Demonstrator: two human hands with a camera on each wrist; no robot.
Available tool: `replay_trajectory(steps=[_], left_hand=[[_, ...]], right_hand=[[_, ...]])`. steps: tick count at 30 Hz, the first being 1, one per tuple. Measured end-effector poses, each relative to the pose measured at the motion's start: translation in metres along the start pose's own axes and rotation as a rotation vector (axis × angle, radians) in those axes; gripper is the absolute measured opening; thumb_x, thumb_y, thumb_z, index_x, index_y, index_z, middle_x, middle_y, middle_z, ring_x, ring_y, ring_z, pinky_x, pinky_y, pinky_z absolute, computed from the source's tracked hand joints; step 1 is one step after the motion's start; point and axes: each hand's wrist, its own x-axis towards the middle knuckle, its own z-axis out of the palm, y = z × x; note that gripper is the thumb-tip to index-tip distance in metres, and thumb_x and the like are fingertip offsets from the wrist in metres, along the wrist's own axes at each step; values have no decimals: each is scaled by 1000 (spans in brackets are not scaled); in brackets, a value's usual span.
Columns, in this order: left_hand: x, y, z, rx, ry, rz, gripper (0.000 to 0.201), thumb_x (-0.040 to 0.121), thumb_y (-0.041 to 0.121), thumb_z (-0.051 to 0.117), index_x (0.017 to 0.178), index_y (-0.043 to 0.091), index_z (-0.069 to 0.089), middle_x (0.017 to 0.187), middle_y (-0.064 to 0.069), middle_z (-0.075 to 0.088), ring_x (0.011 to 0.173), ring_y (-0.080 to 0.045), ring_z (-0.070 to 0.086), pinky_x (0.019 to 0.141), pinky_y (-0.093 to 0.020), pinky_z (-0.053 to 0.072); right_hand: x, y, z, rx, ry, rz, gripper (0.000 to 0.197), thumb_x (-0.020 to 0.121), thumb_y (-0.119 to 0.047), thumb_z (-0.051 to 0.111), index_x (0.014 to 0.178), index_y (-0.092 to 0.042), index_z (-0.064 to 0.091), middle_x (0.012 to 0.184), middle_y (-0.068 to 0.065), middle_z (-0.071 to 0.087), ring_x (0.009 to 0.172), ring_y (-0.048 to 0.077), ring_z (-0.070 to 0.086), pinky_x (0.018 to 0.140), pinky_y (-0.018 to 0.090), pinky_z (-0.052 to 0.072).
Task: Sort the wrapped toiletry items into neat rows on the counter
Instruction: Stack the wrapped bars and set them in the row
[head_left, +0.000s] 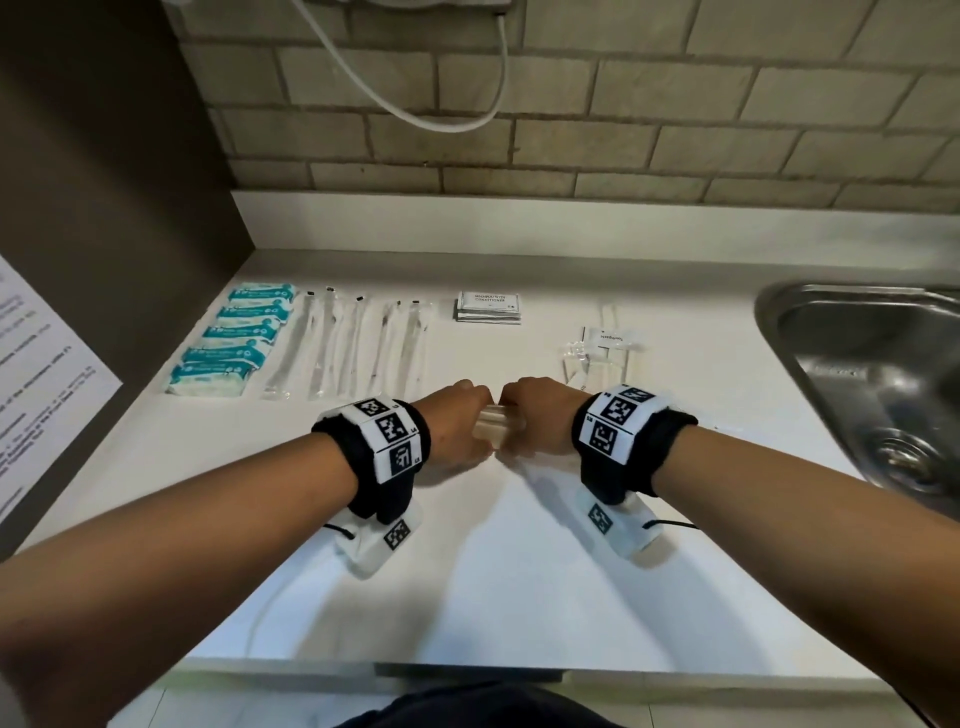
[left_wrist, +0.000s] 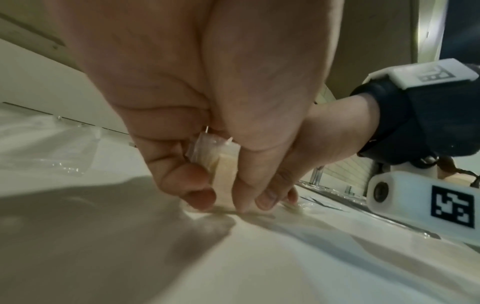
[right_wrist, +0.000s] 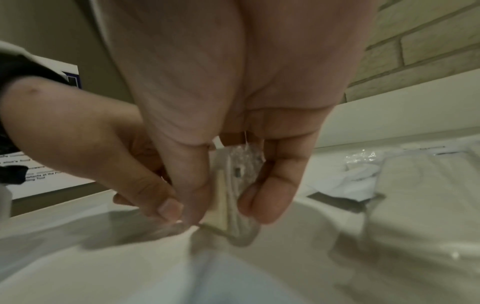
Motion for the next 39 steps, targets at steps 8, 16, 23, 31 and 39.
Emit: replay_trajectory(steps=[8,16,23,31,39], left_hand=[[-6,4,-1,24,-1,16,36,87,23,58,121,13,51,116,-6,49,99,-23,55,85,-32,45],[-8,10,-3,42,26,17,32,90,20,55,121,11,51,109,-3,46,101,-25,55,77,-28,38],[-9,13,2,93,-15,-7,42,91,24,57,126,7,44,120,-9,43,98,-29,57,82,-35,44],[-8,7,4,-16,-41,-47,39,95,23,49,131,7,41,127,-10,34,91,-32,59,90,-41,47],[-8,1,3,-56,-19,-13,48,95,20,49,139,8,36,131,-12,42,109,-29,56,97,-39,43]], right_hand=[[-4,5,0,-9,40,-23,42,72,-35,74,108,-20,59,100,0,63,89,22,61,74,30,49],[-2,5,-5,-9,17,-35,35,76,-26,73,107,-17,63,100,3,66,91,23,62,71,28,44],[2,1,2,-68,11,-27,38,73,-30,74,105,-17,61,91,0,60,81,21,56,68,28,42],[2,0,4,-88,10,-25,38,72,-32,73,103,-15,57,88,0,47,76,23,52,64,30,42],[-3,5,1,16,43,-18,34,76,-30,71,105,-19,59,90,-2,60,83,21,56,69,27,42]])
